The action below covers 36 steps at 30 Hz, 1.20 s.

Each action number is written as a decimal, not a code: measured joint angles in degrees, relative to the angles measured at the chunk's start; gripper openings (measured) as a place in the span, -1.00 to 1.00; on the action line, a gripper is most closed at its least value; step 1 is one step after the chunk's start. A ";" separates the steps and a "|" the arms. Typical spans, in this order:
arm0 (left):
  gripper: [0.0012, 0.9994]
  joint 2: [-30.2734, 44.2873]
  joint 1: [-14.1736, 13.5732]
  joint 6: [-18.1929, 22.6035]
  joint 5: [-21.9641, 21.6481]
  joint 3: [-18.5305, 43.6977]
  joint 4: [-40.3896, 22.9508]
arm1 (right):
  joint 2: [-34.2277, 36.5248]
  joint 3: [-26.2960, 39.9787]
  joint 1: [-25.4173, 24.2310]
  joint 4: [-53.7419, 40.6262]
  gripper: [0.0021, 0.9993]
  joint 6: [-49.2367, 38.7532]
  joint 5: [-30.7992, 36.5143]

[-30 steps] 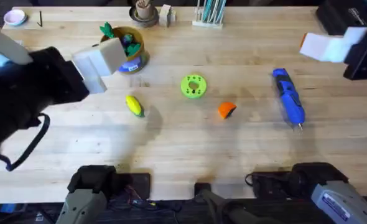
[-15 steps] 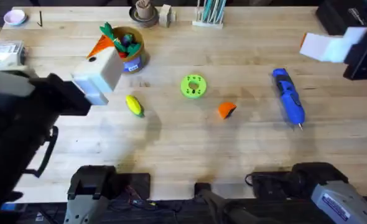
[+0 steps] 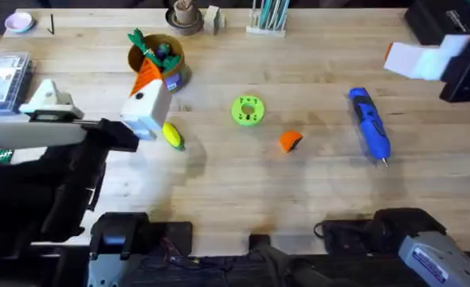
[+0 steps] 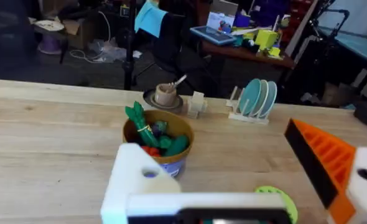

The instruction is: Pick up the gripper from the table and insert it into the empty holder that is missing its gripper. Then pick up a screw, insert it into the mounting hole, and use the screwdriver to tighten it. Finally, clean up the table by picking up the vegetable and placing it into the bucket.

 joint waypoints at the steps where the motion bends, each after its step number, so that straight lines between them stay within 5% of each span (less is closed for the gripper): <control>1: 0.99 -0.54 0.00 0.03 0.10 -0.84 0.84 | 0.00 0.00 0.00 0.00 0.68 0.00 0.00; 20: 0.99 -7.22 0.00 0.14 1.08 -8.79 5.75 | 0.00 0.00 0.00 0.00 0.68 0.00 0.00; 36: 0.99 -7.21 0.00 0.09 5.92 -23.24 21.59 | 0.00 0.00 0.00 0.00 0.68 0.00 0.00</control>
